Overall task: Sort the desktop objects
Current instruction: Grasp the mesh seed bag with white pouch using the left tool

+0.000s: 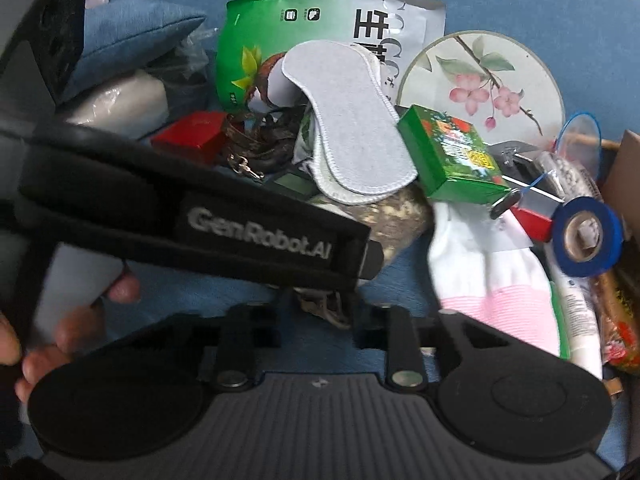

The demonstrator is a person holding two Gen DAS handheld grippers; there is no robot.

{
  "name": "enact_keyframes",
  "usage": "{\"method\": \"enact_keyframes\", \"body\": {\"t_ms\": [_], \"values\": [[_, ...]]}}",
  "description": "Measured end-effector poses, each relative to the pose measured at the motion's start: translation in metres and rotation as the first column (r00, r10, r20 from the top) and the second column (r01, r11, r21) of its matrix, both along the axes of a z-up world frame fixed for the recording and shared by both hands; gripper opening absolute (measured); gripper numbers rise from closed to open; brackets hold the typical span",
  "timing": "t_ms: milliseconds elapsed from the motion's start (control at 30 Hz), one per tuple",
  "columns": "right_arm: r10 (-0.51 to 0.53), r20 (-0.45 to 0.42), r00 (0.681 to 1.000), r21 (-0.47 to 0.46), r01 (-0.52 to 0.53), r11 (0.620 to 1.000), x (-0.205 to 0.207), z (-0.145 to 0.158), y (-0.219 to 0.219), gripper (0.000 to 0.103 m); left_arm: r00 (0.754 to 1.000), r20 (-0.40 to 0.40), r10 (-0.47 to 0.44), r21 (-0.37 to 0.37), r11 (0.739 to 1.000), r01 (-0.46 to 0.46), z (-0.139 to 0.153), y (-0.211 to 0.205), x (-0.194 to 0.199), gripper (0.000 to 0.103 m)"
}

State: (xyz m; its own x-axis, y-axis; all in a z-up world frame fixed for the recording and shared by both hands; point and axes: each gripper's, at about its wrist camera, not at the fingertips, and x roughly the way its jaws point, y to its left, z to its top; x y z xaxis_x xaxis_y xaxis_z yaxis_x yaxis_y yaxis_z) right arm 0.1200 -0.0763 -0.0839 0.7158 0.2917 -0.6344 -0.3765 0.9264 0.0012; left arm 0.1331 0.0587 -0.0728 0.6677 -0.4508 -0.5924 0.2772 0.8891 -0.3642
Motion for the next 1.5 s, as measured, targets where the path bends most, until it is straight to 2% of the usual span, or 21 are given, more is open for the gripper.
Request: {"method": "enact_keyframes", "body": {"t_ms": [33,67,167,300,533,700,733,767,833,900,933,967,1000,1033,1133,1233,1400,1500], "values": [[0.004,0.004,1.000,-0.009,-0.004,1.000,-0.002,0.003,0.002,0.010,1.000,-0.004,0.004,-0.002,1.000,-0.004,0.000,0.001,-0.001,0.033],[0.012,0.006,1.000,-0.019,-0.012,1.000,-0.005,0.005,0.002,0.005,1.000,-0.012,0.004,-0.021,1.000,-0.004,0.000,0.003,-0.002,0.032],[0.018,0.007,1.000,-0.026,-0.018,0.999,-0.015,0.010,-0.001,0.001,1.000,-0.011,-0.013,-0.024,1.000,0.012,0.004,0.000,-0.014,0.030],[0.041,-0.006,0.999,-0.014,-0.041,0.999,-0.042,0.016,-0.010,0.001,0.998,-0.032,-0.048,-0.022,0.999,0.047,0.008,-0.013,-0.039,0.029],[0.087,-0.039,0.995,0.020,-0.087,0.996,-0.121,0.024,-0.041,0.001,0.991,-0.095,-0.097,-0.065,0.994,0.092,0.008,-0.034,-0.105,0.029],[0.012,-0.036,0.999,0.049,-0.010,0.999,-0.159,0.025,-0.065,0.001,0.985,-0.107,-0.136,-0.076,0.989,0.128,0.017,-0.048,-0.126,0.028],[-0.012,-0.032,0.999,0.056,0.014,0.998,-0.164,0.025,-0.070,0.001,0.986,-0.103,-0.133,-0.070,0.990,0.126,0.019,-0.049,-0.127,0.034],[-0.027,-0.035,0.999,0.069,0.030,0.997,-0.167,0.025,-0.074,0.003,0.987,-0.098,-0.126,-0.058,0.991,0.121,0.021,-0.051,-0.127,0.040],[-0.047,-0.034,0.998,0.090,0.050,0.995,-0.169,0.025,-0.079,0.004,0.991,-0.093,-0.099,-0.034,0.995,0.097,0.024,-0.051,-0.125,0.060],[-0.046,-0.018,0.999,0.086,0.048,0.995,-0.170,0.027,-0.079,0.007,0.994,-0.089,-0.067,-0.018,0.998,0.066,0.026,-0.049,-0.122,0.062],[-0.044,-0.008,0.999,0.086,0.045,0.995,-0.171,0.028,-0.078,0.016,0.994,-0.090,-0.062,-0.017,0.998,0.060,0.027,-0.047,-0.121,0.064],[-0.042,0.000,0.999,0.090,0.042,0.995,-0.170,0.028,-0.078,0.037,0.994,-0.092,-0.055,-0.016,0.998,0.054,0.027,-0.045,-0.119,0.066],[-0.041,0.007,0.999,0.093,0.040,0.995,-0.171,0.028,-0.077,0.045,0.994,-0.098,-0.048,-0.010,0.999,0.048,0.026,-0.044,-0.114,0.070],[-0.042,0.017,0.999,0.092,0.040,0.995,-0.170,0.028,-0.075,0.049,0.994,-0.105,-0.043,-0.003,0.999,0.043,0.026,-0.043,-0.110,0.070],[-0.029,0.026,0.999,0.070,0.028,0.997,-0.163,0.029,-0.067,0.049,0.991,-0.129,-0.033,-0.004,0.999,0.032,0.025,-0.043,-0.099,0.070],[-0.043,0.031,0.999,0.059,0.041,0.997,-0.152,0.027,-0.060,0.050,0.986,-0.150,-0.079,-0.014,0.997,0.078,0.022,-0.050,-0.090,0.071],[-0.084,-0.008,0.996,0.053,0.084,0.995,-0.132,0.018,-0.053,0.050,0.980,-0.185,-0.079,0.031,0.996,0.086,0.011,-0.057,-0.078,0.071],[-0.108,-0.019,0.994,0.038,0.109,0.993,-0.127,0.011,-0.052,0.050,0.978,-0.196,-0.076,0.006,0.997,0.079,0.005,-0.058,-0.076,0.072]]}}
